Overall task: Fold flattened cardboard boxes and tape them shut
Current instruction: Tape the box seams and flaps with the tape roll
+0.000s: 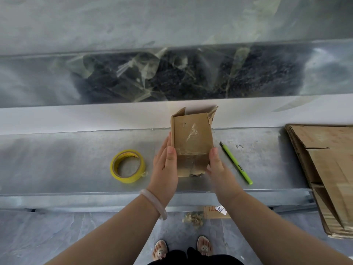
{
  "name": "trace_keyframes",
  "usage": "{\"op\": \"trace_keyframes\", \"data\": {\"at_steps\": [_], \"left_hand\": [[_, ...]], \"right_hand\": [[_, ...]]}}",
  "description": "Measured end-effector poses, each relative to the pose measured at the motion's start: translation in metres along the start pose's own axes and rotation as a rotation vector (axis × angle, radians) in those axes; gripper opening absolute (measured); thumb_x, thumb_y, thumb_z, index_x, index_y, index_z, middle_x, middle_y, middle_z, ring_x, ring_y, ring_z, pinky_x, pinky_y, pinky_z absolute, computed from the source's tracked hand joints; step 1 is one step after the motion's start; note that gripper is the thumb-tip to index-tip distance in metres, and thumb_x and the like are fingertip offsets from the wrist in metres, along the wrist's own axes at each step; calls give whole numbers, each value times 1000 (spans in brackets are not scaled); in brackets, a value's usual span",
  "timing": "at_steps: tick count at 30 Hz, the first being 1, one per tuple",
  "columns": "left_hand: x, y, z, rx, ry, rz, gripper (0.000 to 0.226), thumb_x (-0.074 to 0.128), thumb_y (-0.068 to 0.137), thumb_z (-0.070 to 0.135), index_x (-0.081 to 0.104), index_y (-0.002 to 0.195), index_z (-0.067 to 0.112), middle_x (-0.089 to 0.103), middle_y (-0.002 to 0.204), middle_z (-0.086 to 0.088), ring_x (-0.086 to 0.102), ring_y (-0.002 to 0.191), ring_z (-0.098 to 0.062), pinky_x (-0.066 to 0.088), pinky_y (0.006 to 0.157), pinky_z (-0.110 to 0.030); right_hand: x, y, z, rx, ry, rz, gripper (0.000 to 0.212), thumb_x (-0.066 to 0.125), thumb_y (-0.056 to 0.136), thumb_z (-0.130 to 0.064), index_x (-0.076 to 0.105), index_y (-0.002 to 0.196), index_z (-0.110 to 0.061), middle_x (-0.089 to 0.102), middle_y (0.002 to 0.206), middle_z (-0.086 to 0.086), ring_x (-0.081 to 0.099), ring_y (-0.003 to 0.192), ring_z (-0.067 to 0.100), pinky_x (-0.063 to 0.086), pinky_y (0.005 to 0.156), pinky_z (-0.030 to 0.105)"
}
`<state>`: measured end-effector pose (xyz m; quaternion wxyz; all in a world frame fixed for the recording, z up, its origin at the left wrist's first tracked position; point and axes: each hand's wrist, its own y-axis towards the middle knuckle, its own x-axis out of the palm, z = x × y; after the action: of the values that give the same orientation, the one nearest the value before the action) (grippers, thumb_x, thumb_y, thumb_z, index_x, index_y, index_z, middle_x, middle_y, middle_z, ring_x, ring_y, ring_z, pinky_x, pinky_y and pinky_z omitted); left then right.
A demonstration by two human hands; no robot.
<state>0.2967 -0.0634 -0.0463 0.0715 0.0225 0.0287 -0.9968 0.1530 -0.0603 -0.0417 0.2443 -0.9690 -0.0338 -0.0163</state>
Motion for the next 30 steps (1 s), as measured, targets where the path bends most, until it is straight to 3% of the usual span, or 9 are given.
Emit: {"op": "trace_keyframes", "data": {"at_steps": [4, 7, 9, 12, 14, 19, 22, 26, 30], "left_hand": [[-2, -2, 11, -13, -57, -30, 52, 32, 96, 45, 46, 142, 24, 54, 139, 4, 47, 131, -12, 37, 110, -47], [-2, -5, 14, -36, -65, -18, 47, 32, 100, 45, 46, 141, 28, 56, 136, 8, 49, 128, -9, 37, 111, -46], [-2, -10, 17, -44, -67, -17, 45, 32, 97, 50, 35, 142, 44, 50, 141, 12, 46, 130, -5, 35, 112, -42], [-6, -14, 19, 50, 65, -94, 52, 39, 91, 59, 11, 135, 63, 37, 148, 14, 40, 132, 1, 35, 110, -27], [-10, -16, 21, 107, 166, -124, 65, 47, 86, 62, 9, 139, 63, 45, 143, 13, 47, 127, -4, 42, 106, -31], [-22, -21, 38, 118, 189, 16, 49, 48, 91, 56, 28, 134, 66, 55, 102, 43, 61, 98, -6, 57, 78, -50], [-27, -22, 58, 119, 247, 122, 26, 45, 97, 42, 47, 118, 55, 61, 81, 25, 61, 77, -7, 58, 59, -48], [-39, -16, 77, 29, 211, 233, 22, 44, 96, 48, 62, 101, 34, 68, 82, 9, 67, 70, -12, 59, 56, -41], [-42, -18, 77, -136, 48, 240, 32, 44, 98, 47, 64, 105, 23, 71, 89, -4, 71, 70, -22, 60, 62, -45]], "right_hand": [[2, 1, -4, 13, -40, -2, 54, 33, 66, -95, 62, 97, -61, 63, 108, -31, 52, 118, 5, 31, 108, 29], [-2, 1, -3, 4, -38, 56, 62, 37, 92, -69, 57, 134, -27, 61, 116, -11, 53, 126, 18, 38, 105, 29], [-5, -1, -3, -22, -177, 25, 46, 34, 104, -48, 44, 144, -27, 58, 131, -4, 52, 125, 13, 39, 102, 25], [-4, -4, -7, 19, -251, -19, 46, 24, 96, -68, 38, 138, -57, 54, 141, -8, 47, 132, 16, 33, 114, 41], [-4, -8, -13, 61, -159, 24, 65, 24, 83, -84, 44, 137, -55, 54, 141, -10, 46, 132, 18, 32, 113, 43], [-11, -34, -32, -182, -157, -123, 42, 37, 100, -50, 41, 142, -47, 50, 126, -34, 47, 117, -15, 36, 85, -1], [-19, -46, -46, -346, -344, -199, 53, 58, 97, -29, 32, 135, -54, 47, 118, -46, 47, 107, -26, 41, 82, 0], [-36, -51, -53, -428, -658, -179, 81, 68, 80, -56, 19, 144, -61, 35, 144, -28, 41, 129, 1, 40, 110, 35], [-44, -60, -49, -559, -677, -36, 80, 56, 67, -79, 36, 140, -53, 38, 139, -32, 38, 130, -3, 38, 110, 33]]}}
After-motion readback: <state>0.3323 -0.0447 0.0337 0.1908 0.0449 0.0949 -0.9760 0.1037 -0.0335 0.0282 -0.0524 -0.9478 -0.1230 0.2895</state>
